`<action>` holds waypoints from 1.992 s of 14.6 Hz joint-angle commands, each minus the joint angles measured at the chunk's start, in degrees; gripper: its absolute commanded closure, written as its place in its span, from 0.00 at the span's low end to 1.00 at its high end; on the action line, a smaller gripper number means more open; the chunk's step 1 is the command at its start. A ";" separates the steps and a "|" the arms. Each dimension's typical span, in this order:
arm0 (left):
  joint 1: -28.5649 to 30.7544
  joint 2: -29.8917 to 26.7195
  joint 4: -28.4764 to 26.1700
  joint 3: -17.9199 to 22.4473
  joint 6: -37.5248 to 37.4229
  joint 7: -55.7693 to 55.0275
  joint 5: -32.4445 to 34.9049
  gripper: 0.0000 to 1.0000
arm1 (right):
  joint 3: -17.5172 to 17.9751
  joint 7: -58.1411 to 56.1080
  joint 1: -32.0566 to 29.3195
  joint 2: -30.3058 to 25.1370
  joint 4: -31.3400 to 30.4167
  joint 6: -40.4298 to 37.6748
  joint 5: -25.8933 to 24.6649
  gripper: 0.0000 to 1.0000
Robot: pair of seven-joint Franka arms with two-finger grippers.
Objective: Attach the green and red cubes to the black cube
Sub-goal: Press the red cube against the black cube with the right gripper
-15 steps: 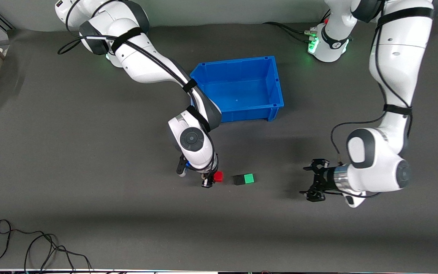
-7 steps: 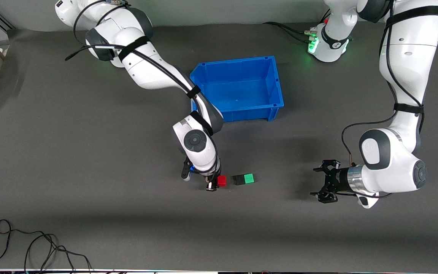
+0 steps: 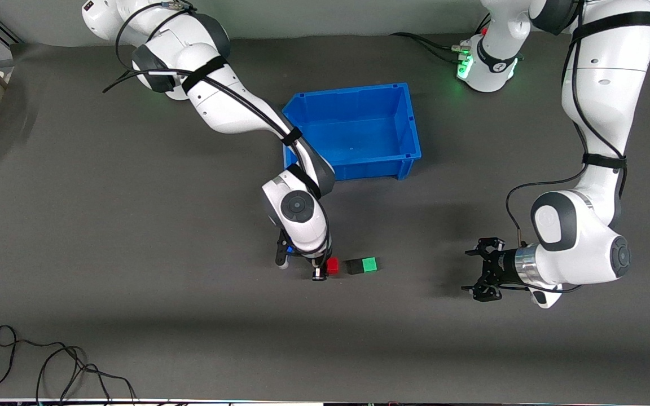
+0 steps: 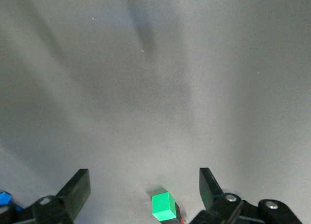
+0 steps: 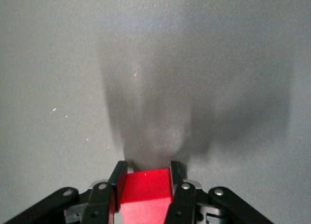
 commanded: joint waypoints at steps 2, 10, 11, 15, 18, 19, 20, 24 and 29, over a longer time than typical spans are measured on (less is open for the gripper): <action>0.04 -0.66 -0.95 0.05 0.84 -0.03 -0.48 0.00 | -0.07 0.07 1.28 1.96 2.54 0.98 -1.30 1.00; 0.91 -0.75 -0.86 0.05 1.01 -0.03 -0.48 0.00 | -0.15 -0.54 0.49 3.10 4.30 3.43 -1.38 1.00; 1.00 -0.75 -0.77 0.05 1.01 -0.03 -0.48 0.00 | -0.24 -0.54 0.40 3.71 4.48 4.57 -1.38 1.00; 0.92 -0.75 -0.86 0.05 1.01 -0.03 -0.39 0.00 | -0.16 -0.36 0.58 4.16 4.48 5.02 -1.38 1.00; 0.83 -0.75 -0.86 0.05 1.01 -0.11 -0.31 0.00 | -0.15 -0.28 1.19 4.16 4.48 5.02 -1.38 1.00; 0.83 -0.75 -0.86 0.05 1.10 -0.11 -0.39 0.00 | -0.15 -0.28 1.19 4.16 4.57 5.02 -1.38 1.00; 0.74 -0.75 -0.86 0.05 1.10 -0.11 -0.31 0.00 | -0.15 -0.28 1.19 4.16 4.57 5.02 -1.38 1.00; 0.56 -0.75 -0.86 0.05 1.10 -0.11 -0.39 0.00 | -0.07 -0.19 1.28 4.16 4.83 5.02 -1.38 1.00; 0.30 -0.75 -0.95 0.05 1.89 -0.29 -0.39 0.00 | -0.07 -0.63 1.28 4.16 4.83 5.20 -1.38 0.01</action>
